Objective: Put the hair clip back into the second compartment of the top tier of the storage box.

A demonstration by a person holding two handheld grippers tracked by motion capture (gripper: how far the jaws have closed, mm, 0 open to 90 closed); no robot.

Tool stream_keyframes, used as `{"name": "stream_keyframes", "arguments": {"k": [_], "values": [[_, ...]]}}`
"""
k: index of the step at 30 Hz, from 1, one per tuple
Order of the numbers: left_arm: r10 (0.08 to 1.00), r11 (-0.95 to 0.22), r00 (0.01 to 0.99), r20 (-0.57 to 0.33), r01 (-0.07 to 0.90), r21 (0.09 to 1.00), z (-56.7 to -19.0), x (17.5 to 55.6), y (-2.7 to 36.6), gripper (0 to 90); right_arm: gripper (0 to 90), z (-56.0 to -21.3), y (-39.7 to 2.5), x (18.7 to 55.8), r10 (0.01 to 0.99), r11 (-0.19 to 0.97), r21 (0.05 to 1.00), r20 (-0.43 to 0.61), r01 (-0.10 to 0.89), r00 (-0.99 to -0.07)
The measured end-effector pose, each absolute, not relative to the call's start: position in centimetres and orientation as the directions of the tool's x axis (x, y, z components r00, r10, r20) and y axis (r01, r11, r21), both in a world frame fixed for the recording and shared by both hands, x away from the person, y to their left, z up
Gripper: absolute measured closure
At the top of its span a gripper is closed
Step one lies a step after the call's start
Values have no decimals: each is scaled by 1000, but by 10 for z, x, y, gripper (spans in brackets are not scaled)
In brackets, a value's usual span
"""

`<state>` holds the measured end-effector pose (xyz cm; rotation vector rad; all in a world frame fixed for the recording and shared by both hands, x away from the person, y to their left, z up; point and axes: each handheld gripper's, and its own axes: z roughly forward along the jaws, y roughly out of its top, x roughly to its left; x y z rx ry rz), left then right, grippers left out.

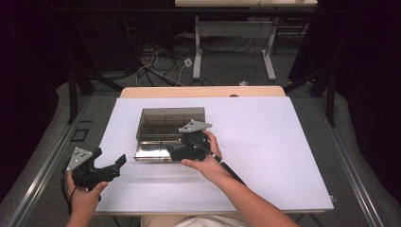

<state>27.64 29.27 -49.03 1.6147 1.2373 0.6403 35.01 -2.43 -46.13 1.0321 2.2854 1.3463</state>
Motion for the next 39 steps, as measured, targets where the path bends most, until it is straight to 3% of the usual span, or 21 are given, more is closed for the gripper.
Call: {"name": "stream_keyframes", "arguments": {"k": [7, 20, 30, 39], "values": [[928, -17, 346, -142, 418, 908, -490, 276, 293, 32, 125, -460, -28, 347, 705, 317, 844, 94, 432, -702], [928, -17, 345, -142, 419, 908, -490, 276, 292, 32, 127, -459, -43, 346, 686, 330, 842, 96, 426, -721], [928, -18, 345, -141, 420, 908, -490, 276, 292, 32, 7, -463, -63, 346, 714, 320, 837, 94, 443, -694], [928, -17, 345, -142, 419, 908, -490, 276, 292, 33, 0, -464, -93, 348, 781, 266, 835, 107, 482, -616]]}}
